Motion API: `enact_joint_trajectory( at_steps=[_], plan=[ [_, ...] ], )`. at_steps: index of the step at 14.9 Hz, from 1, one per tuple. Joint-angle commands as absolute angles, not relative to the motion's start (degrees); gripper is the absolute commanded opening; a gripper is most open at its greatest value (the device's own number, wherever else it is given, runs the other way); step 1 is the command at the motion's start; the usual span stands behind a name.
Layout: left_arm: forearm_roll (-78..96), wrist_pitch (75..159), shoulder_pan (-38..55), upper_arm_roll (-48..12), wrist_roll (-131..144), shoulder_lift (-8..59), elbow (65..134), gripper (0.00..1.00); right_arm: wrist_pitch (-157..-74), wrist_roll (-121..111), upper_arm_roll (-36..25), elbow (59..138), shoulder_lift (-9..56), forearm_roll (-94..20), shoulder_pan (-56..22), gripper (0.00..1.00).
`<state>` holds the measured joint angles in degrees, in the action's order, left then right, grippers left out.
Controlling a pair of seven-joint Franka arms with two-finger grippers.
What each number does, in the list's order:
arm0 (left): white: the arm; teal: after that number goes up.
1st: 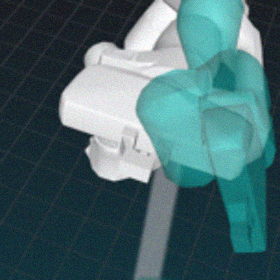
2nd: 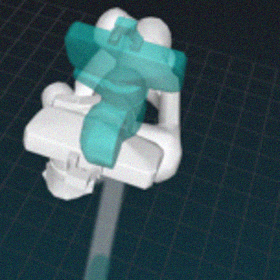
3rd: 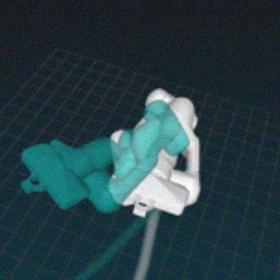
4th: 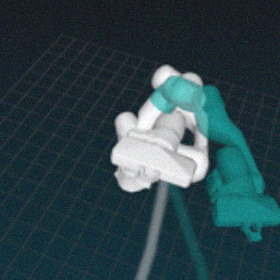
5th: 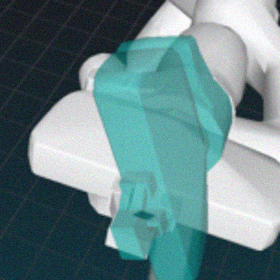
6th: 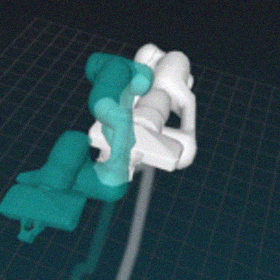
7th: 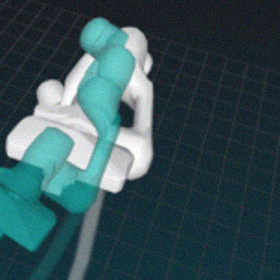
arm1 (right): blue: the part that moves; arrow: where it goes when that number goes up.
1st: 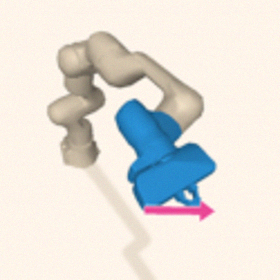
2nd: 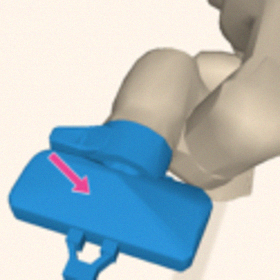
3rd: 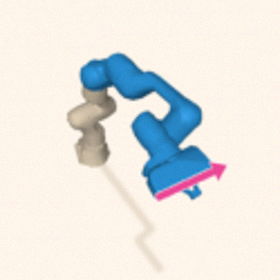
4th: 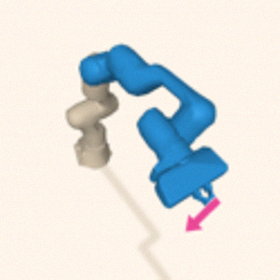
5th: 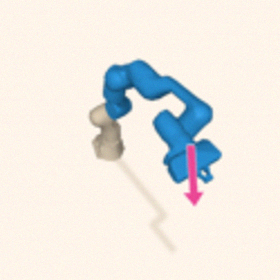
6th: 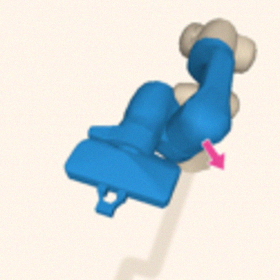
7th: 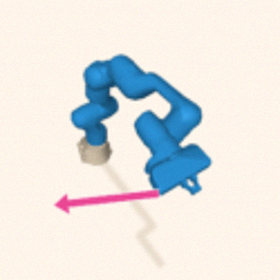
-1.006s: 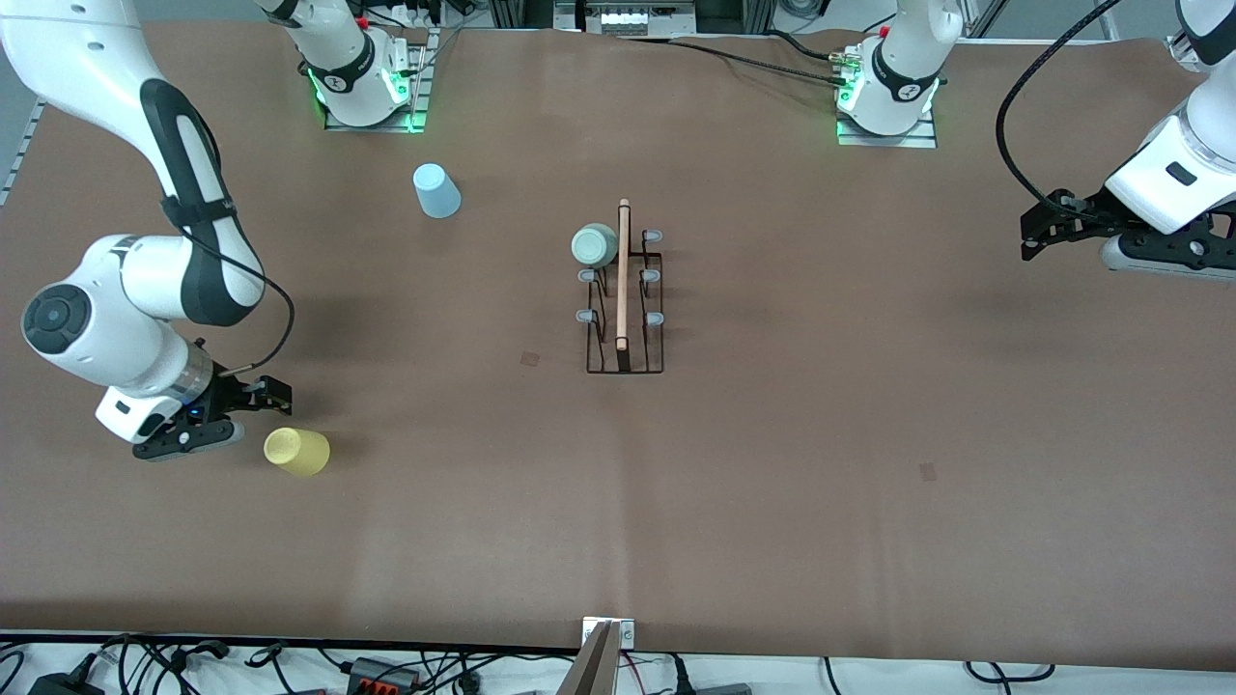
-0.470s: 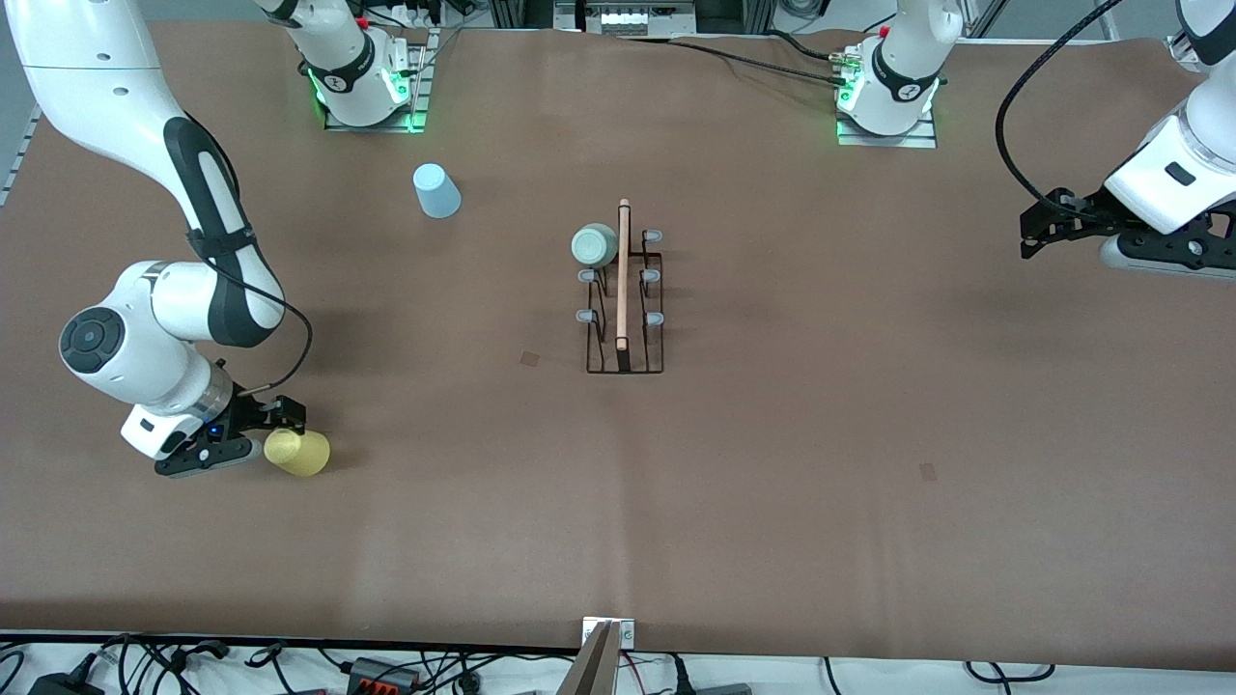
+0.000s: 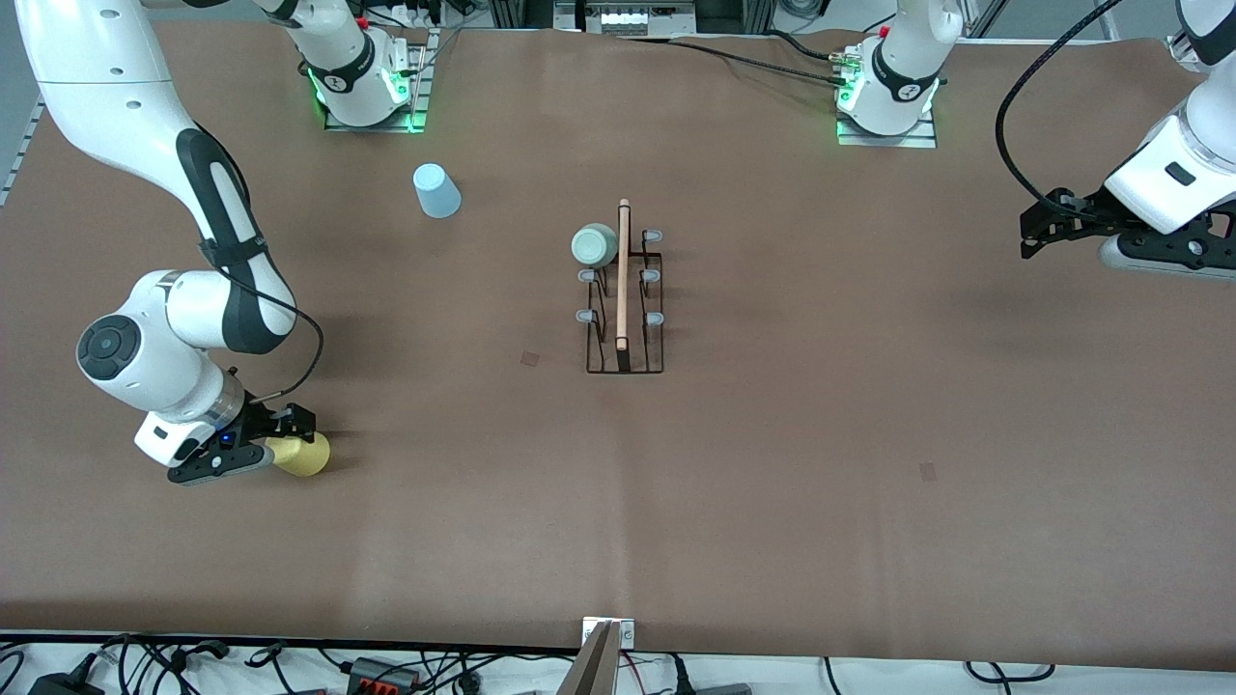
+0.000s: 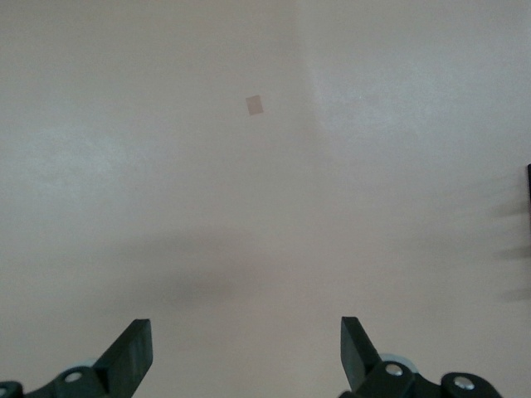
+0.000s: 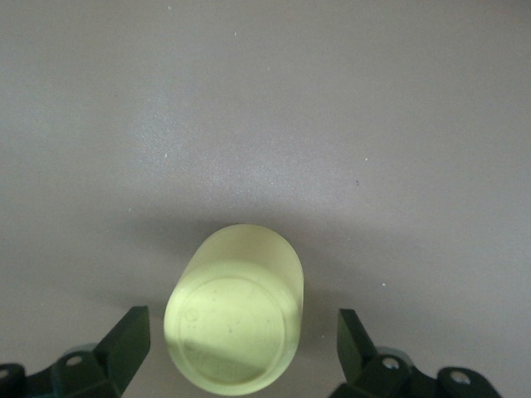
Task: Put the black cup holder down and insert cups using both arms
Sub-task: 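Lift the yellow cup with the right gripper and carry it toward the rack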
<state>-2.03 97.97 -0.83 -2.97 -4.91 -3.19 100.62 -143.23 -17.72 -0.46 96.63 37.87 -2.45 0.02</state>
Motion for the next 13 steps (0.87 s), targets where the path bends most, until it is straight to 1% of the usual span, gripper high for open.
enact_joint_trajectory(
  at_steps=[1, 3, 4, 5, 10, 11, 12, 13],
  plan=[
    [-0.70, 96.68, -0.88, -2.90, -5.45, -2.37, 98.88, 1.00, -143.79, -18.90, -0.26, 95.45, 39.11, -3.95, -0.09, 1.00],
    [-0.70, 96.68, -0.88, -2.99, -5.45, -2.37, 98.88, 1.00, -143.79, -19.24, -0.26, 95.54, 39.11, -3.87, -0.09, 1.00],
    [-0.70, 96.77, -0.88, -2.90, -5.45, -2.37, 98.88, 1.00, -143.79, -19.42, -0.26, 95.54, 39.11, -3.87, 0.09, 0.96],
    [-0.70, 96.77, -0.88, -2.90, -5.45, -2.37, 98.88, 1.00, -143.79, -19.51, -0.26, 95.54, 39.11, -3.87, 0.09, 0.87],
    [-0.70, 96.77, -0.88, -2.90, -5.45, -2.37, 98.88, 1.00, -143.61, -19.69, -0.26, 95.54, 38.76, -3.34, -0.09, 0.34],
    [-0.70, 96.77, -0.79, -2.90, -5.45, -2.37, 98.88, 1.00, -143.53, -19.86, -0.26, 95.45, 38.15, -2.90, -0.44, 0.27],
    [-0.70, 96.77, -0.88, -2.90, -5.45, -2.37, 98.88, 1.00, -143.09, -19.69, -0.26, 95.45, 36.93, -2.29, -0.96, 0.24],
    [-0.70, 96.77, -0.88, -2.90, -5.45, -2.37, 98.88, 1.00, -142.22, -19.60, -0.26, 95.80, 35.35, -1.94, -1.92, 0.24]
  ],
)
